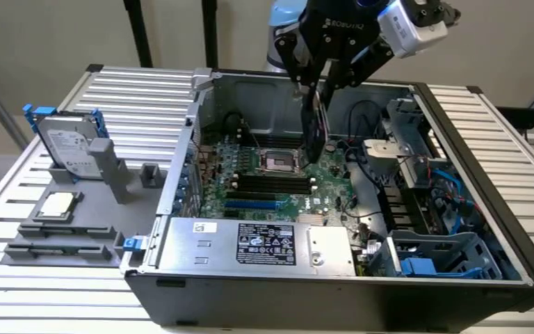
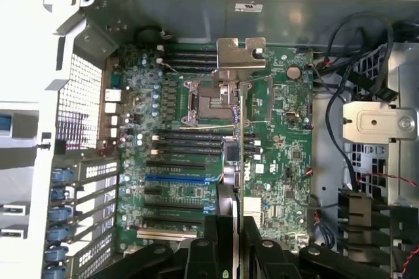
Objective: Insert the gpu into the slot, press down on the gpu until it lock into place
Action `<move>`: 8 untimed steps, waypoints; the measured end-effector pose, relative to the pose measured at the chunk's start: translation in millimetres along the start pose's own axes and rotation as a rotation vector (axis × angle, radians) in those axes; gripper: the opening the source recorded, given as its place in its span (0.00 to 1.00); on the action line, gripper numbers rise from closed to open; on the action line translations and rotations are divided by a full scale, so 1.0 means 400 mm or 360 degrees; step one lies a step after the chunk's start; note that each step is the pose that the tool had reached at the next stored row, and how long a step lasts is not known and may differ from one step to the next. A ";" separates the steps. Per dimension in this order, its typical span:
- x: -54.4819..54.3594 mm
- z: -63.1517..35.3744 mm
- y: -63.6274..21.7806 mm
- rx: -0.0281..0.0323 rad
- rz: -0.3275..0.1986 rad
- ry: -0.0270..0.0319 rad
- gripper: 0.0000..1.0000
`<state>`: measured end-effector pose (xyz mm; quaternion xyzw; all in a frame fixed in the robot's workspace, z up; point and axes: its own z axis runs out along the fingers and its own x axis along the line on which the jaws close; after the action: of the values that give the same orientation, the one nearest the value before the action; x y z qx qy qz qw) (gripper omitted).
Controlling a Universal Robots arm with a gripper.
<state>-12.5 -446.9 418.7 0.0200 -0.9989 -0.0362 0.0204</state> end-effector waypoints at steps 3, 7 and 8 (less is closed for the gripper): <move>0.000 0.004 0.000 0.00039 -0.0088 0.00066 0.26; 0.000 0.009 -0.001 0.00085 -0.0201 0.00149 0.26; 0.000 0.011 -0.001 0.00097 -0.0233 0.00172 0.26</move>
<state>-12.4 -446.9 414.2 0.0931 -0.9948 -0.0345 0.0230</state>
